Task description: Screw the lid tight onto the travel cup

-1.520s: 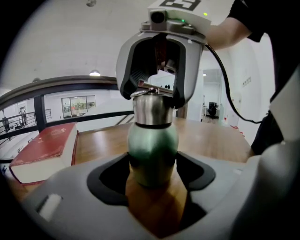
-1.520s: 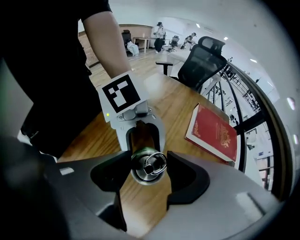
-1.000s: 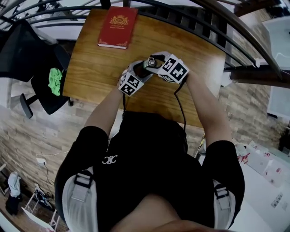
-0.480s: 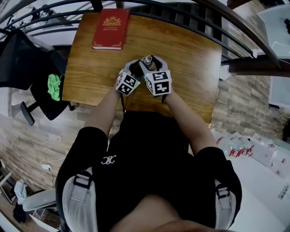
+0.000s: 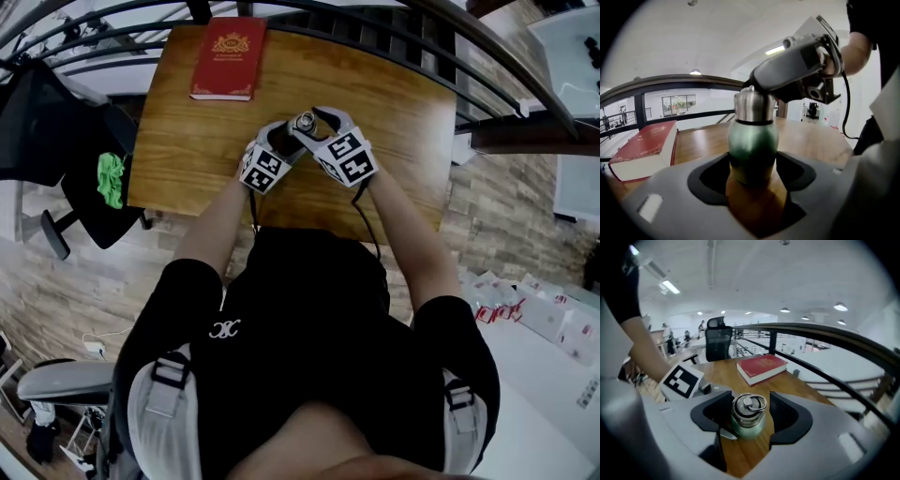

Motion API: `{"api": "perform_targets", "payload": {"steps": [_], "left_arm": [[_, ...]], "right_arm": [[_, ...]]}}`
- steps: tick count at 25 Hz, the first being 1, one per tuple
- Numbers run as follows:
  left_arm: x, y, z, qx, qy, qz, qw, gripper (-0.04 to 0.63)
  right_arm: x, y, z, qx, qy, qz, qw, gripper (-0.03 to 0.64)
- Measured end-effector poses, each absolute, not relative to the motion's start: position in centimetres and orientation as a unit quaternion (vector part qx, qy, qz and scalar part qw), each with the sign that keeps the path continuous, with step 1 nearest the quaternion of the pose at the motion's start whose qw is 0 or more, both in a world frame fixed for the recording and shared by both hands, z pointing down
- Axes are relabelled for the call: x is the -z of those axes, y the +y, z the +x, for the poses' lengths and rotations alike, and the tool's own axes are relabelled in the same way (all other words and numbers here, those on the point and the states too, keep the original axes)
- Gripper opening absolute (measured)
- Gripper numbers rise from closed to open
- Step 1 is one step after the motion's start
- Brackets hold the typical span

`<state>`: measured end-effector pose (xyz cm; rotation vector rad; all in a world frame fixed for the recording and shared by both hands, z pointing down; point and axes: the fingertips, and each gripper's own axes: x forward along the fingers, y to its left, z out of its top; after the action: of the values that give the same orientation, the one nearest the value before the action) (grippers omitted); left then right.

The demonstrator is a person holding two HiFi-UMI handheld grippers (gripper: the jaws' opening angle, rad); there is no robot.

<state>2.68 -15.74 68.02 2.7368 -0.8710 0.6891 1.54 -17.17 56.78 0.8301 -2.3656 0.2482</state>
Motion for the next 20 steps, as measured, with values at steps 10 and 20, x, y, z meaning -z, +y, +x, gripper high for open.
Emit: {"api": "perform_targets", "payload": {"steps": [10,20], "left_arm": [[-67.7,-15.7,2.8,-0.239,-0.294,0.921,0.088,0.362],[-67.7,-15.7,2.9,-0.241,-0.293,0.921,0.086,0.359]], "right_arm": [[-58.5,-15.2,2.2,0.248,-0.797,-0.024,0.551,0.247],[-60.1,-15.0,2.1,0.27,-0.752,-0.083,0.596,0.225]]}}
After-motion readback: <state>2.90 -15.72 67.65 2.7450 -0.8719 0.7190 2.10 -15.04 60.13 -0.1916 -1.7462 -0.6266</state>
